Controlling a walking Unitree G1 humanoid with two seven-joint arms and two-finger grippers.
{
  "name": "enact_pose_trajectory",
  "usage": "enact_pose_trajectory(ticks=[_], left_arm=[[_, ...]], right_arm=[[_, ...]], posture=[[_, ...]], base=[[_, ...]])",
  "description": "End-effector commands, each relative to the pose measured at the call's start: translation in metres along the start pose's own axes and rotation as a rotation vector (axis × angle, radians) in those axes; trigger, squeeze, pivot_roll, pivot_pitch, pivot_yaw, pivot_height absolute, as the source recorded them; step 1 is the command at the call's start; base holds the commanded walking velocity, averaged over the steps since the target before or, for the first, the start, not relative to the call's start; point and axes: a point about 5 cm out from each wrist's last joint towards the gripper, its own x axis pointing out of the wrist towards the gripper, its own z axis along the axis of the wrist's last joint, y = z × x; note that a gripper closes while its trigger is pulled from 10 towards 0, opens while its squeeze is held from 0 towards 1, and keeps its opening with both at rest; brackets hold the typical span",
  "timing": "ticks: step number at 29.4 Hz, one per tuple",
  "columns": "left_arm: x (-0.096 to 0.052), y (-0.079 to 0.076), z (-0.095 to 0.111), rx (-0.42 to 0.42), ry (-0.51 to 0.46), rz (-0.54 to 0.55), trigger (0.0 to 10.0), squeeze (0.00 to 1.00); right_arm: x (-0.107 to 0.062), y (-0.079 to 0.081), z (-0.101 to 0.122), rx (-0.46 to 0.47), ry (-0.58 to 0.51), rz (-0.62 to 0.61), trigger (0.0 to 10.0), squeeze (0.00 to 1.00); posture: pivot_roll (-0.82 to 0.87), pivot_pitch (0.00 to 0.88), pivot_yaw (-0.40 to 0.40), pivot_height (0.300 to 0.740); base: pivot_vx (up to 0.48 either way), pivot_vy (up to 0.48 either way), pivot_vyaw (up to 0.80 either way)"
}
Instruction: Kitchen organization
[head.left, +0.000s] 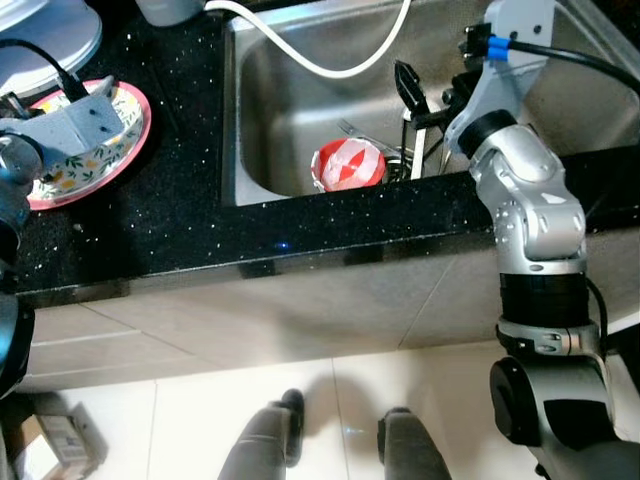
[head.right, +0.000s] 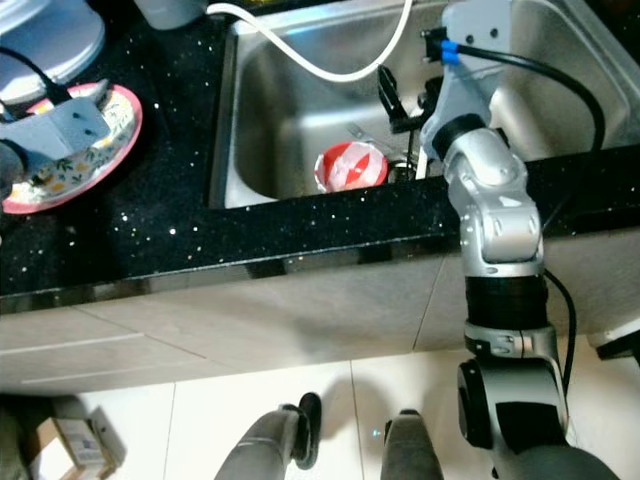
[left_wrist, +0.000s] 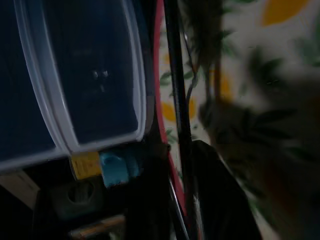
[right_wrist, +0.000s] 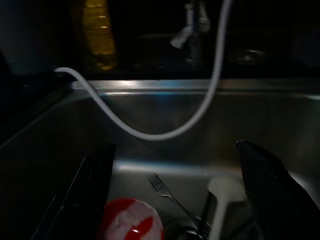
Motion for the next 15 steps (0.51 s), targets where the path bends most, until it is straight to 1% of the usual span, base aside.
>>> enact_pose_trajectory(ticks=[1,2,3,4,7,8,10,12,13,14,15], left_arm=[[0.002,-0.054,-0.035,-0.07,0.138,-0.216,0.0,0.0],[0.002,-0.053,-0.036,-0.098,0.142,-0.216,0.0,0.0],[0.002,-0.053,-0.036,-0.098,0.142,-0.216,0.0,0.0],[0.002,-0.052,-0.037,-0.116,0.147,-0.21,0.0,0.0],[0.0,-0.049,-0.042,-0.208,0.162,-0.201,0.0,0.0],[0.0,-0.049,-0.044,-0.221,0.165,-0.201,0.0,0.0],[0.0,-0.047,-0.044,-0.221,0.164,-0.189,0.0,0.0],[0.001,-0.041,-0.039,-0.201,0.131,-0.158,0.0,0.0],[0.001,-0.041,-0.039,-0.201,0.131,-0.158,0.0,0.0],[0.002,-0.035,-0.031,-0.169,0.088,-0.123,0.0,0.0],[0.003,-0.029,-0.021,-0.15,0.038,-0.099,10.0,0.0]], right_arm=[[-0.002,0.004,0.001,0.006,0.003,0.014,10.0,0.0],[-0.002,0.004,0.001,0.007,0.004,0.012,10.0,0.0],[-0.002,0.004,0.001,0.007,0.004,0.012,10.0,0.0],[-0.003,0.004,0.001,0.007,0.006,0.009,10.0,0.0],[-0.004,0.002,0.0,0.006,0.011,0.0,10.0,0.0],[-0.004,0.002,0.0,0.006,0.01,-0.003,10.0,0.0],[-0.004,0.001,0.001,0.006,0.01,-0.009,10.0,0.0],[-0.004,0.001,0.002,0.01,0.006,-0.017,10.0,0.0],[-0.004,0.001,0.002,0.01,0.006,-0.017,10.0,0.0],[-0.003,0.001,0.002,0.013,0.002,-0.02,10.0,0.0],[-0.003,0.001,0.002,0.016,-0.002,-0.022,10.0,0.0]], posture=[[0.09,0.401,0.15,0.74],[0.09,0.401,0.15,0.74],[0.09,0.401,0.15,0.74],[0.09,0.399,0.151,0.74],[0.1,0.388,0.151,0.74],[0.1,0.384,0.152,0.74],[0.1,0.377,0.154,0.74],[0.1,0.36,0.156,0.74],[0.1,0.36,0.156,0.74],[0.11,0.351,0.156,0.74],[0.11,0.339,0.154,0.74]], base=[[0.0,0.0,0.0],[0.0,0.0,0.0],[0.0,0.0,0.0],[0.0,0.0,0.0],[0.0,0.0,0.0],[0.0,0.0,0.0],[0.0,0.0,0.0],[0.0,0.0,0.0],[0.0,0.0,0.0],[0.0,0.0,0.0],[0.0,0.0,0.0]])
